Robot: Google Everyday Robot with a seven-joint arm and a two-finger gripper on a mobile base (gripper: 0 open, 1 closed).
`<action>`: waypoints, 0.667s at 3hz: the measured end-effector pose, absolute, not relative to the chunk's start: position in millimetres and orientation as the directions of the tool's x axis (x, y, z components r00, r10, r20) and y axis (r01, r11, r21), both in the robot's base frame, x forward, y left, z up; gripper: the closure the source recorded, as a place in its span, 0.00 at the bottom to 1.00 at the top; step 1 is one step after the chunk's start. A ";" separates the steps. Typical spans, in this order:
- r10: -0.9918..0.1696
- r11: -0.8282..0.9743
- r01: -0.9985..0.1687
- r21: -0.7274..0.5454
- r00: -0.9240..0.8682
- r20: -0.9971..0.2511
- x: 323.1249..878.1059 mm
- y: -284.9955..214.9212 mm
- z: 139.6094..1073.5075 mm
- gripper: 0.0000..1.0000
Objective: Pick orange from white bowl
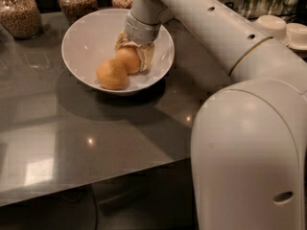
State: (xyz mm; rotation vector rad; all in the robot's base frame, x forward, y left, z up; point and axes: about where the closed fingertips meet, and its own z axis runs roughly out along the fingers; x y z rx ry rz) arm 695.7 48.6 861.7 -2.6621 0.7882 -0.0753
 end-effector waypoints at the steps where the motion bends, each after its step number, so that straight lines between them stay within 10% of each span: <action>1: -0.555 -0.761 -0.544 -0.353 0.828 -0.079 687.8 45.0 867.7 0.98; 2: -0.585 -0.722 -0.588 -0.364 0.800 -0.133 679.7 39.8 884.3 1.00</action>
Offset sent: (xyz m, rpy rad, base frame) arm -0.0283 -0.0200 0.0513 0.1044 0.1104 -0.1181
